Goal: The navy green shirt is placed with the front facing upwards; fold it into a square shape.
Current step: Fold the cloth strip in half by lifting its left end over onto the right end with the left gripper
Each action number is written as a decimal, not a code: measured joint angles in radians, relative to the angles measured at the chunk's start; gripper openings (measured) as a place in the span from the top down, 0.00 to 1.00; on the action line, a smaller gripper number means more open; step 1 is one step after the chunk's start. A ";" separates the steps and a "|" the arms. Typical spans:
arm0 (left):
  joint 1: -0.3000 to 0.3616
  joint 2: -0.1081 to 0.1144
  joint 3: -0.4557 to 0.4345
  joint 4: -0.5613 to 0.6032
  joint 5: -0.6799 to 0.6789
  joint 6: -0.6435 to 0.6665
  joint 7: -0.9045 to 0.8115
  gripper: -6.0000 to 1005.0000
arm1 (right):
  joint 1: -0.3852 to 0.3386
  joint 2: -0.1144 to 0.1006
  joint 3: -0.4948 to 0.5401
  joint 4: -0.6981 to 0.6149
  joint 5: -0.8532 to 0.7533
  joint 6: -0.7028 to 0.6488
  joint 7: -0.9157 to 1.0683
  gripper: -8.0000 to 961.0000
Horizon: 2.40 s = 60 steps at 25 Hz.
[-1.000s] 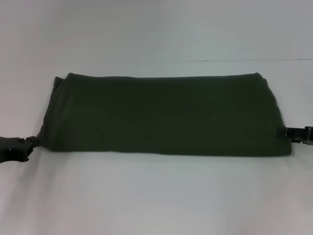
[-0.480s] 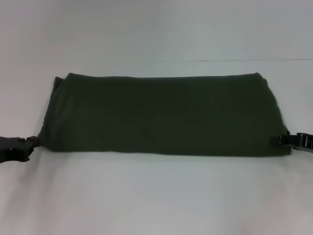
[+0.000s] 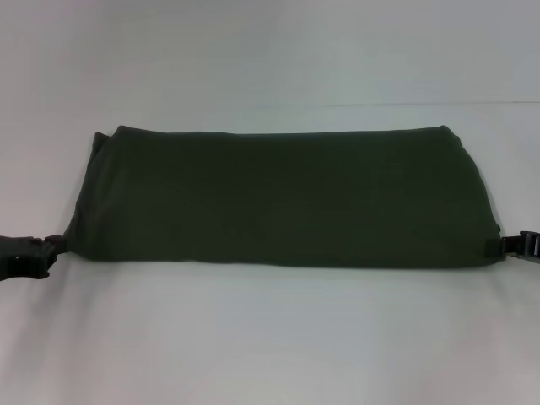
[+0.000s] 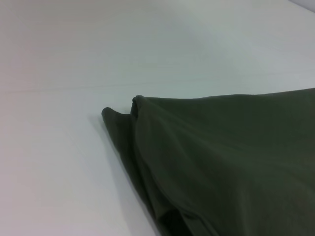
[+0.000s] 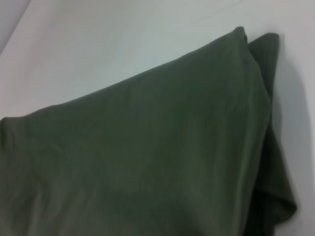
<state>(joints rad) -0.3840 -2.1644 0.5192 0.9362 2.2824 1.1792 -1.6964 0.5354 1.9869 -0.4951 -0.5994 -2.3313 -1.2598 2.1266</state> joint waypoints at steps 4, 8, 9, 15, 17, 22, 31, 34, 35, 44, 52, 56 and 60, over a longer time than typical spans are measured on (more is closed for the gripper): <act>0.003 0.000 -0.004 0.001 0.000 -0.001 0.000 0.99 | -0.005 -0.001 0.001 -0.002 0.002 -0.001 -0.002 0.93; 0.006 0.000 -0.010 0.002 0.000 -0.001 0.000 0.99 | -0.007 -0.003 0.002 -0.002 0.002 -0.002 -0.003 0.95; 0.007 0.000 -0.013 0.002 0.000 -0.001 0.000 0.99 | -0.007 -0.004 0.002 -0.002 0.002 -0.002 -0.004 0.96; 0.010 0.000 -0.018 0.003 0.000 -0.001 0.000 1.00 | -0.009 -0.004 0.005 0.001 0.004 -0.004 -0.013 0.98; 0.012 0.000 -0.018 0.003 0.000 -0.003 0.001 0.99 | -0.010 -0.004 0.005 0.002 0.004 -0.004 -0.014 0.98; 0.014 0.000 -0.018 0.003 0.000 -0.013 0.000 0.99 | -0.011 -0.005 0.006 0.002 0.007 -0.006 -0.016 0.98; 0.014 -0.001 -0.029 0.004 -0.010 -0.003 0.000 0.99 | -0.025 -0.004 0.011 -0.001 0.067 -0.022 -0.030 0.98; 0.014 -0.001 -0.041 0.004 -0.011 0.002 -0.011 0.99 | -0.028 -0.007 0.011 -0.005 0.072 -0.037 -0.038 0.92; 0.014 -0.001 -0.043 0.005 -0.011 0.004 -0.016 0.97 | -0.029 -0.009 0.011 -0.007 0.072 -0.041 -0.041 0.89; 0.019 0.000 -0.099 0.060 -0.015 0.015 -0.122 0.68 | -0.045 -0.029 0.094 -0.059 0.073 -0.052 -0.033 0.68; 0.023 0.003 -0.137 0.078 -0.028 0.134 -0.270 0.37 | -0.058 -0.031 0.133 -0.099 0.181 -0.154 -0.095 0.42; 0.018 0.011 -0.157 0.087 -0.027 0.244 -0.402 0.31 | -0.019 -0.030 0.118 -0.099 0.197 -0.223 -0.124 0.23; 0.013 0.020 -0.162 0.093 -0.017 0.294 -0.501 0.24 | 0.032 -0.028 0.089 -0.096 0.197 -0.231 -0.158 0.08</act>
<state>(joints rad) -0.3705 -2.1449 0.3573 1.0289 2.2654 1.4737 -2.1973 0.5672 1.9586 -0.4063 -0.6952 -2.1340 -1.4911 1.9683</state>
